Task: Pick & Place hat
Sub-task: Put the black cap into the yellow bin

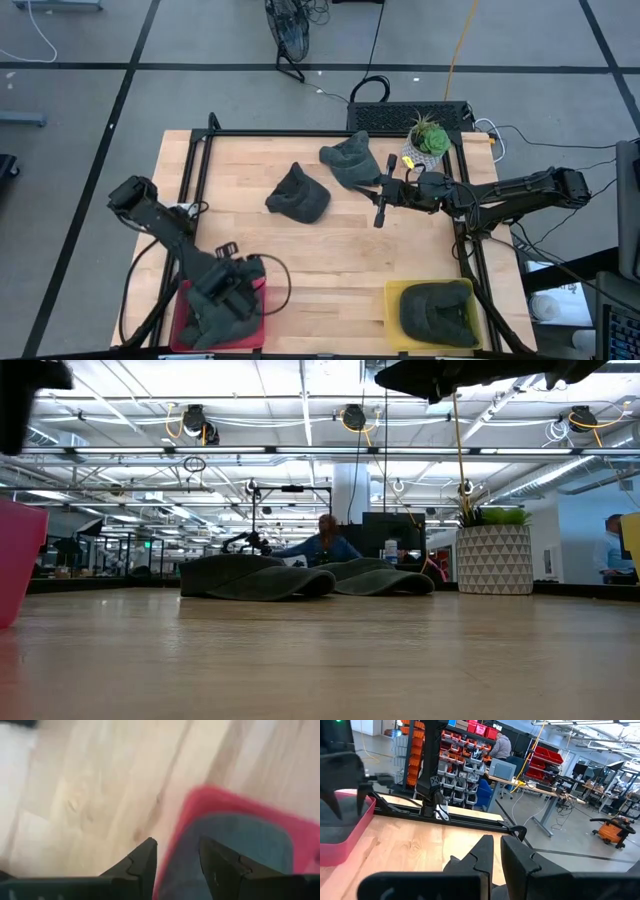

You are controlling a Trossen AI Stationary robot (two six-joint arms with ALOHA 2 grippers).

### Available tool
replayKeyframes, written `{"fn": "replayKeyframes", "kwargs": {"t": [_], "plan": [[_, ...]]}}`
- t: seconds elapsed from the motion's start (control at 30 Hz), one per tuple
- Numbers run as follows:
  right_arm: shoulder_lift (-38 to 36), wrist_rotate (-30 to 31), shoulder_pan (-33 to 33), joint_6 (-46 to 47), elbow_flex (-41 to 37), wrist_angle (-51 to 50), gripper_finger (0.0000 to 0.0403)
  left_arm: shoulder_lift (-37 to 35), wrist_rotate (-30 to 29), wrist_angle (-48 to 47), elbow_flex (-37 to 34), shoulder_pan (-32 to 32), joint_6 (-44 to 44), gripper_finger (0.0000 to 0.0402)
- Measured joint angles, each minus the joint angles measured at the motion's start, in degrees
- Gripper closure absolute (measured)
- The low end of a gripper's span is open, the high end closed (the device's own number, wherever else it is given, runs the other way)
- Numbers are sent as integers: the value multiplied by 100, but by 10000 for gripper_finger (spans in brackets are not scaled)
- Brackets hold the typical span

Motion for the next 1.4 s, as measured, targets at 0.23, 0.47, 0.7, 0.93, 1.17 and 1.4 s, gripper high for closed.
{"fn": "replayKeyframes", "kwargs": {"t": [0.23,0.47,0.7,0.93,1.17,1.4], "plan": [[0,7,-2,-41,0,120,381,54,-44,689,-43,822,599,252],[0,9,-2,-30,0,11,381,309,178,916,-204,1268,1056,252],[0,11,-2,-30,0,4,381,596,801,875,-470,1284,1119,252],[0,11,-2,-32,0,4,381,586,836,892,-549,1145,1016,252],[0,12,-1,-30,0,7,381,586,1017,873,-549,1042,933,252],[0,11,-2,-30,0,7,381,586,1104,855,-551,1057,983,252]]}}
